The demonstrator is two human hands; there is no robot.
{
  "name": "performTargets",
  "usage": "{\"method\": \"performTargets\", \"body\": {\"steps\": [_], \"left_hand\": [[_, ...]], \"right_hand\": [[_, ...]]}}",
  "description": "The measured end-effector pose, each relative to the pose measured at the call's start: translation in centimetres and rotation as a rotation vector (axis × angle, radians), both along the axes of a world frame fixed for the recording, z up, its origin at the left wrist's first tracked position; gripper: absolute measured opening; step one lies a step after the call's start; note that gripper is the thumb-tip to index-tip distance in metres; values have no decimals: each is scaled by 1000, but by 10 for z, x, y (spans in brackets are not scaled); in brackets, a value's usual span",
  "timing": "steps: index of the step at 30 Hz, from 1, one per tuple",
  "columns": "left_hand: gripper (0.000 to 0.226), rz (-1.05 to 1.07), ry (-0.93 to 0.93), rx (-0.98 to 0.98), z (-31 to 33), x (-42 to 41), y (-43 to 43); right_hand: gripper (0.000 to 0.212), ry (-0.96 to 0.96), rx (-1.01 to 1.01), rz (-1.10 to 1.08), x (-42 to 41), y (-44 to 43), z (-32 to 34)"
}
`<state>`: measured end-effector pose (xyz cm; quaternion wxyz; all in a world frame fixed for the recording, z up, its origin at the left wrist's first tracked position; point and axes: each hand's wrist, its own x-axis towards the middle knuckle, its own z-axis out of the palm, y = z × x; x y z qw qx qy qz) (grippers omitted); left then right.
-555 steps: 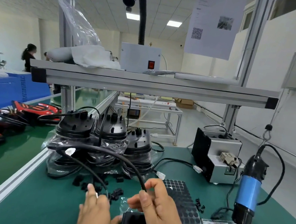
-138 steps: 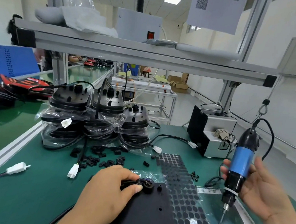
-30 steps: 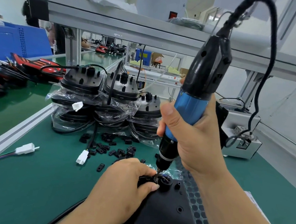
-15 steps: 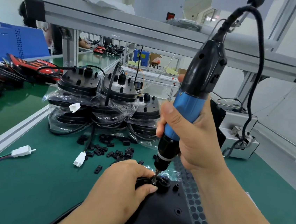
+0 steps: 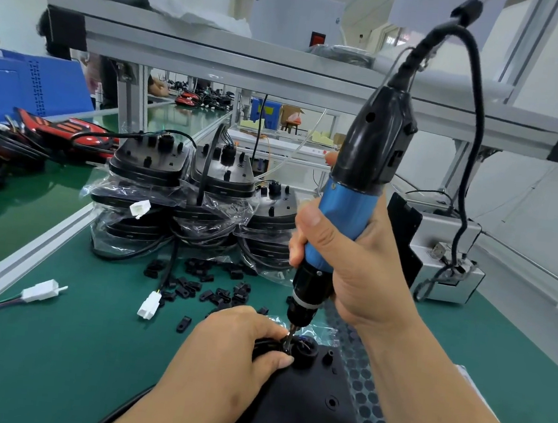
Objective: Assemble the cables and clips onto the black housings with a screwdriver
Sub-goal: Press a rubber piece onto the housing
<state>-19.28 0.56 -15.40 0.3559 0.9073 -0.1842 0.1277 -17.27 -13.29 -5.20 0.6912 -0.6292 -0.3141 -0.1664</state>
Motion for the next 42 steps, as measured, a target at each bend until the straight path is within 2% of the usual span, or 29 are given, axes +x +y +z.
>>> {"method": "performTargets", "body": {"steps": [15, 20, 28, 33, 36, 42], "left_hand": [[34, 38, -9, -30, -5, 3, -1], [35, 46, -9, -27, -4, 2, -2], [35, 41, 3, -13, -2, 1, -1], [33, -35, 52, 11, 1, 1, 5], [35, -61, 54, 40, 3, 2, 7], [31, -97, 79, 35, 7, 2, 8]], "right_hand": [[43, 45, -6, 20, 0, 1, 3], [36, 46, -6, 29, 1, 3, 2], [44, 52, -32, 50, 1, 5, 3], [45, 26, -41, 67, -2, 2, 2], [42, 61, 44, 57, -2, 0, 3], [33, 152, 345, -2, 1, -24, 10]]}}
